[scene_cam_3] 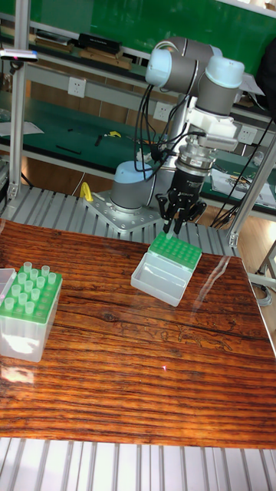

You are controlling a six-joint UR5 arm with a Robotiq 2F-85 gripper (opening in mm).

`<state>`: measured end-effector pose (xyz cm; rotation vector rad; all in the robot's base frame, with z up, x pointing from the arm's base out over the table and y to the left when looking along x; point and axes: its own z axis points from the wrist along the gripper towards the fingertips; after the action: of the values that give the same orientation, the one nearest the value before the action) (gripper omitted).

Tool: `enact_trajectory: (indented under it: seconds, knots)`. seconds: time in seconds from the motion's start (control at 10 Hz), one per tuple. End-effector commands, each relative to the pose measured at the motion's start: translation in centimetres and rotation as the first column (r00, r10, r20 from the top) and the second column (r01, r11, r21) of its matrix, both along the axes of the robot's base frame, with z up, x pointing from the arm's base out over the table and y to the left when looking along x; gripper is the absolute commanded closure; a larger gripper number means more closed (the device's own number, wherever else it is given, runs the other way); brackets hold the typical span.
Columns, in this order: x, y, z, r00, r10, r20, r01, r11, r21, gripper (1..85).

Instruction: Transfer all large pipette tips from one holder to another

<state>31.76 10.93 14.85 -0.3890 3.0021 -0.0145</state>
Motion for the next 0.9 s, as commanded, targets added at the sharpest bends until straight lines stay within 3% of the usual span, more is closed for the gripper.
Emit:
enact_trajectory:
  seconds: [0.0,0.8]
  knots:
    - [0.32,0.27,-0.21,1.000,-0.002,0.016,0.002,1.000,0.014,54.0]
    - [1.06,0.19,-0.48,1.000,0.001,0.030,-0.002,1.000,0.011,55.3]
